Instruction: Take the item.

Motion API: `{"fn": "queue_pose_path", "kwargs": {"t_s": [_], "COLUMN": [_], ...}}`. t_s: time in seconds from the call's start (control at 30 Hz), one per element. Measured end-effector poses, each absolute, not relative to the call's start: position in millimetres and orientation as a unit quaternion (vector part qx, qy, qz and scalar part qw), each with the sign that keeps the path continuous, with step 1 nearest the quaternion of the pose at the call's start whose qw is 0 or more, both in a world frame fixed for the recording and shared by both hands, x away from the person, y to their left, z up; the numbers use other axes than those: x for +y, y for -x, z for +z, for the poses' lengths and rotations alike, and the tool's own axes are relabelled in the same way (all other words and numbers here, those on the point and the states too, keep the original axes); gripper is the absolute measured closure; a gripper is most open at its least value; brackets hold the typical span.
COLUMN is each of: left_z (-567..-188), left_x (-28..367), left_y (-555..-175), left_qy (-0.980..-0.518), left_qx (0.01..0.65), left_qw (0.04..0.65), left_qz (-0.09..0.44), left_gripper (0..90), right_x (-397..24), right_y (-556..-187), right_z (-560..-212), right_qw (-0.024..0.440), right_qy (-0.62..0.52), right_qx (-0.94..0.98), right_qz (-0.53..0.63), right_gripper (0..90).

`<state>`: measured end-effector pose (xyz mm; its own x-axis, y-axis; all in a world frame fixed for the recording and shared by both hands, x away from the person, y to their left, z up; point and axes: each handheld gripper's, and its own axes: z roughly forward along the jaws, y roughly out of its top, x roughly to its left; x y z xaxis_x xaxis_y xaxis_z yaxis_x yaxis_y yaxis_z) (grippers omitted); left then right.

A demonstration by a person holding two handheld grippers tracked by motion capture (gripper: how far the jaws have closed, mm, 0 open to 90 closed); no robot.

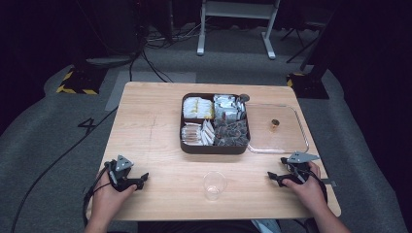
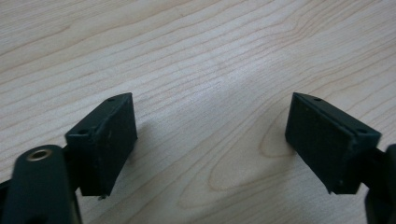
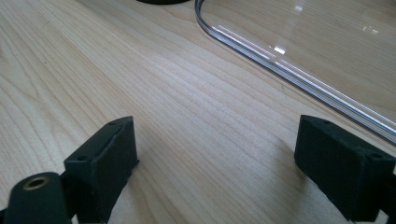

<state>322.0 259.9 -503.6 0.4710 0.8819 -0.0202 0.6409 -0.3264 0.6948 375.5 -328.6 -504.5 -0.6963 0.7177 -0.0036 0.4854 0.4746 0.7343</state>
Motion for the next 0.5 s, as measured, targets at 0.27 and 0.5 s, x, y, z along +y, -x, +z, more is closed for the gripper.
{"fn": "queue_pose_path", "kwargs": {"t_s": [0.27, 0.5], "left_z": [-483.8, -449.3], "left_x": [251.9, 230.5], "left_y": [-319.1, -310.4], "left_qy": [-0.791, -0.777], "left_qx": [0.482, 0.471], "left_qw": [0.314, 0.359], "left_qz": [0.210, 0.212], "left_gripper": [33.3, 35.1], "right_x": [-328.4, -328.1], "right_y": [-376.1, -375.9], "right_z": [-504.5, -504.5], "right_qw": [0.158, 0.159], "right_qy": [-0.356, -0.357], "right_qx": [0.844, 0.844], "right_qz": [0.368, 0.368], "right_gripper": [13.1, 13.4]}}
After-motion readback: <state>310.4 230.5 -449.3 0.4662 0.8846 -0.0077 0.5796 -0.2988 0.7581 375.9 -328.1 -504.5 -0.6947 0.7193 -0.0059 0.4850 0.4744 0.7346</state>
